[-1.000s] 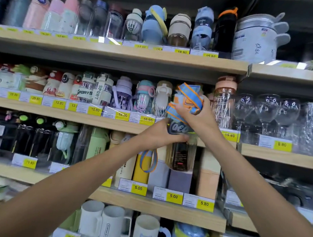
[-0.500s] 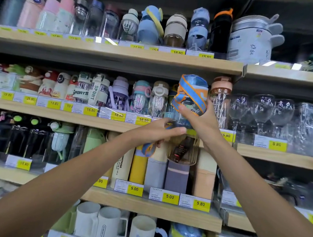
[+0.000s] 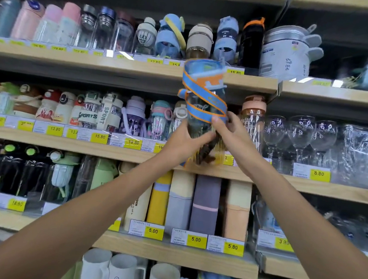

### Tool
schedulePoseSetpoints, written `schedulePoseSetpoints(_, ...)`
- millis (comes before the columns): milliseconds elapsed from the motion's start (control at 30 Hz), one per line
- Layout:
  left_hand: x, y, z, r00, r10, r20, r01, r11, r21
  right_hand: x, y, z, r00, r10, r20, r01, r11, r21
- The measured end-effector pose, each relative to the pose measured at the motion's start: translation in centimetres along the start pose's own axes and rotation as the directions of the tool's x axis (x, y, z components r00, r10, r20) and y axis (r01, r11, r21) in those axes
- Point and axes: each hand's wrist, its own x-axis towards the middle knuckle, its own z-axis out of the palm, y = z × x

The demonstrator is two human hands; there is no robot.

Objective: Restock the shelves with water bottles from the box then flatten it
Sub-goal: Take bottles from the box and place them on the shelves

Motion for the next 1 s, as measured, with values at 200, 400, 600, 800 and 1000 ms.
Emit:
schedulePoseSetpoints(200, 3.2, -0.1, 0.5, 0.991, 0.129, -0.033, -0.129, 0.992, 0.001, 0.8, -0.2, -2.2, 0.998, -0.053, 0.033, 0.056, 0.992, -0.108)
schedulePoseSetpoints(400, 5.6, -0.8, 0.9, 0.982, 0.181, 0.051, -0.185, 0.978, 0.092, 2.1, 0.1, -3.5, 0.999, 0.004, 0.041, 0.003, 0.987, -0.158)
schedulePoseSetpoints(600, 7.2, -2.2, -0.4, 0.951, 0.138, 0.277, -0.175, 0.978, 0.114, 1.9, 1.8, -2.6, 0.999, -0.036, 0.036, 0.045, 0.958, -0.283)
schedulePoseSetpoints(800, 9.1, -2.2, -0.8, 0.928, 0.072, 0.365, -0.125, 0.984, 0.125, 3.4, 2.3, -2.4, 0.999, -0.002, -0.036, -0.008, 0.957, -0.291)
schedulePoseSetpoints(1000, 9.4, -4.3, 0.1, 0.905, 0.016, 0.425, -0.062, 0.993, 0.096, 3.9, 3.2, -2.1, 0.998, 0.024, -0.057, -0.045, 0.913, -0.406)
